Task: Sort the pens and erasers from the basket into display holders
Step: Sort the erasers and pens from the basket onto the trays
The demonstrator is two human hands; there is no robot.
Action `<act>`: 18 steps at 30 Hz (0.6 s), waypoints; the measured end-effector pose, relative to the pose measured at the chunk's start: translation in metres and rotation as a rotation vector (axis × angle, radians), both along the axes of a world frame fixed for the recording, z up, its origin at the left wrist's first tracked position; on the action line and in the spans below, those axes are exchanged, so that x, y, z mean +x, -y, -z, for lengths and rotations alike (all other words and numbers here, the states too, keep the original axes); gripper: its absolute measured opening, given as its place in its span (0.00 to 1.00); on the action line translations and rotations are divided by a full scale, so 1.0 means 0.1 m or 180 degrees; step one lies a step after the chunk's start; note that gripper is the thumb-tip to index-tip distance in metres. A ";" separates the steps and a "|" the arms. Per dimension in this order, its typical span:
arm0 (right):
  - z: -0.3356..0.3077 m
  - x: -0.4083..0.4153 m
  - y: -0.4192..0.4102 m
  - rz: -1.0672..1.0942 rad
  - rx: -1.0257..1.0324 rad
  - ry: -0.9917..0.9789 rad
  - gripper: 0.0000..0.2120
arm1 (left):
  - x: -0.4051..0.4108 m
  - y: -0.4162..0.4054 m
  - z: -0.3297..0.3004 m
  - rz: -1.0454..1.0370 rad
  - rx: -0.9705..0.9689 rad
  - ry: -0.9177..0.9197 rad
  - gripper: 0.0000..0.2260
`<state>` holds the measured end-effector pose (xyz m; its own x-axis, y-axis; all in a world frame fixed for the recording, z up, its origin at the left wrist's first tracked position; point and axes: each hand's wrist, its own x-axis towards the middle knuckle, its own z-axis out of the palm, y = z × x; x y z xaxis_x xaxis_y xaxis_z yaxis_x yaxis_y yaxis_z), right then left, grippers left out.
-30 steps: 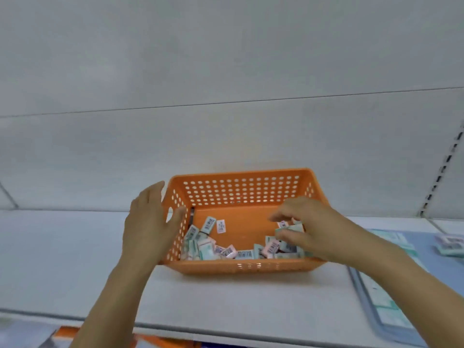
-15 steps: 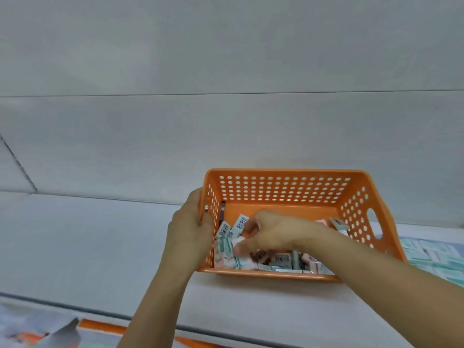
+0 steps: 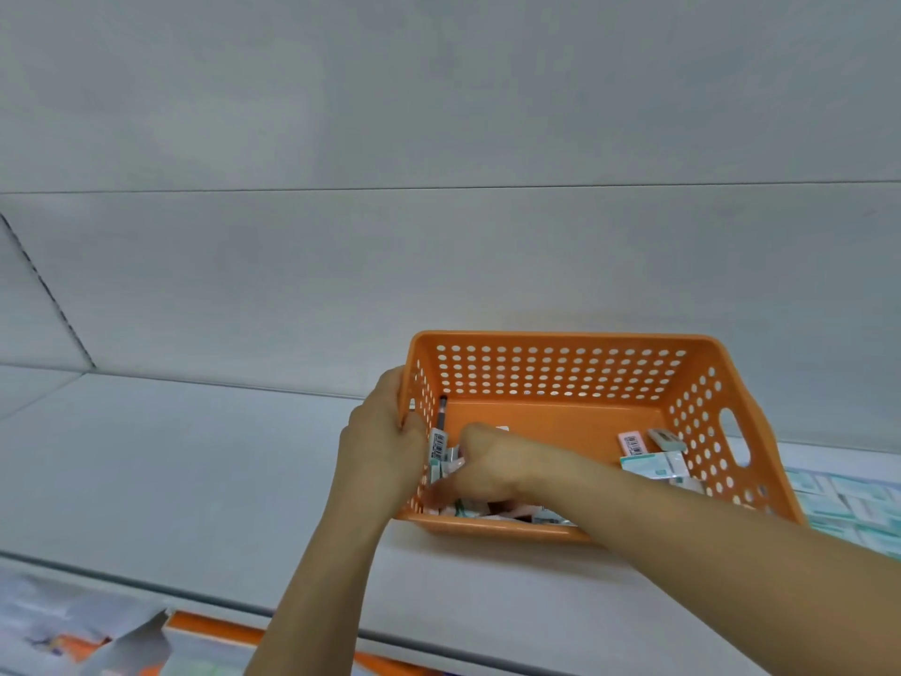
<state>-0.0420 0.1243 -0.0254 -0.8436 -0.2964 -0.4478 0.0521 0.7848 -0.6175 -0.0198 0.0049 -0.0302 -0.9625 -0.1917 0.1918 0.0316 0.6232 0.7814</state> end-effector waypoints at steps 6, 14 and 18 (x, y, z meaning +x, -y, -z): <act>-0.03 -0.06 -0.17 0.0394 -0.0270 0.0125 0.11 | 0.00 0.01 0.00 0.0050 0.0093 -0.0003 0.15; -0.24 -0.02 -0.70 0.0832 -0.1331 0.0002 0.13 | 0.09 -0.05 -0.07 -0.0268 -0.1012 -0.0765 0.20; -0.35 0.10 -1.09 0.1100 -0.2187 0.0096 0.09 | 0.17 -0.33 -0.15 0.0838 -0.0637 -0.1185 0.20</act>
<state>-0.0322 0.2331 0.0096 -0.9291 -0.2382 -0.2828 0.2492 0.1615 -0.9549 -0.0026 0.0377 -0.0155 -0.8325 0.1242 0.5399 0.4622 0.6932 0.5531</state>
